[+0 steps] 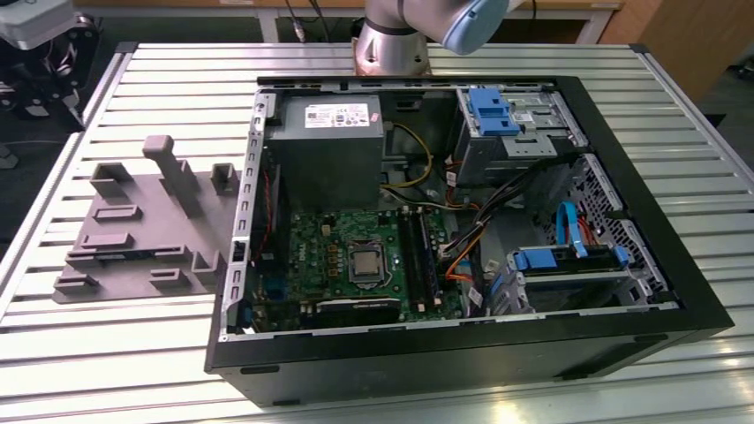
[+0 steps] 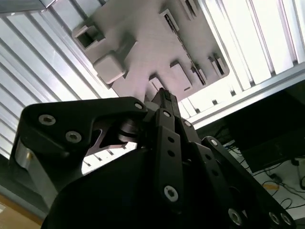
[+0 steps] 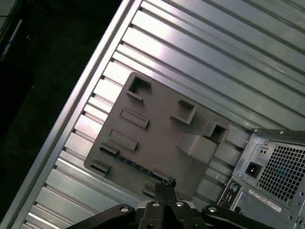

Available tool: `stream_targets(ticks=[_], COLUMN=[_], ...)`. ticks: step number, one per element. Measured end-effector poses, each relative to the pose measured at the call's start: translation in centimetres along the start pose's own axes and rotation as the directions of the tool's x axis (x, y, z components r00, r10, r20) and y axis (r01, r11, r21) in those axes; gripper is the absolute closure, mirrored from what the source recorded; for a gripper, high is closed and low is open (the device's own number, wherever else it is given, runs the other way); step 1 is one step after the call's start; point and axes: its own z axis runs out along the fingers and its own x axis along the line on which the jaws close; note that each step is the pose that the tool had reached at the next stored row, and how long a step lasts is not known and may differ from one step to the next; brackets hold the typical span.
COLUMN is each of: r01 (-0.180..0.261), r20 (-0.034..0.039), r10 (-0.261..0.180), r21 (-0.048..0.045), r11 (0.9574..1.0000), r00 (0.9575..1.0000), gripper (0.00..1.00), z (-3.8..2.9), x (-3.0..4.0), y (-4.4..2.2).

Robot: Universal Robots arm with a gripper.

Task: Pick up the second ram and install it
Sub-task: 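Pick up the second ram and move it above second insertion slot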

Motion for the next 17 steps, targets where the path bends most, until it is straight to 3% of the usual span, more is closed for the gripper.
stream_targets(ticks=[5, 8, 12, 17], r01=[0.089, 0.159, 0.229, 0.313], r20=[-0.0038, -0.0066, -0.0092, -0.0125], r10=[-0.089, -0.159, -0.230, -0.313], r21=[-0.0024, -0.0044, -0.0068, -0.0099], r11=[0.9960, 0.9873, 0.9733, 0.9498], r00=[0.9960, 0.9872, 0.9733, 0.9497], gripper=[0.89, 0.89, 0.89, 0.89], z=[0.07, 0.13, 0.19, 0.25], x=[0.01, 0.01, 0.01, 0.02], y=[0.00, 0.00, -0.01, 0.00])
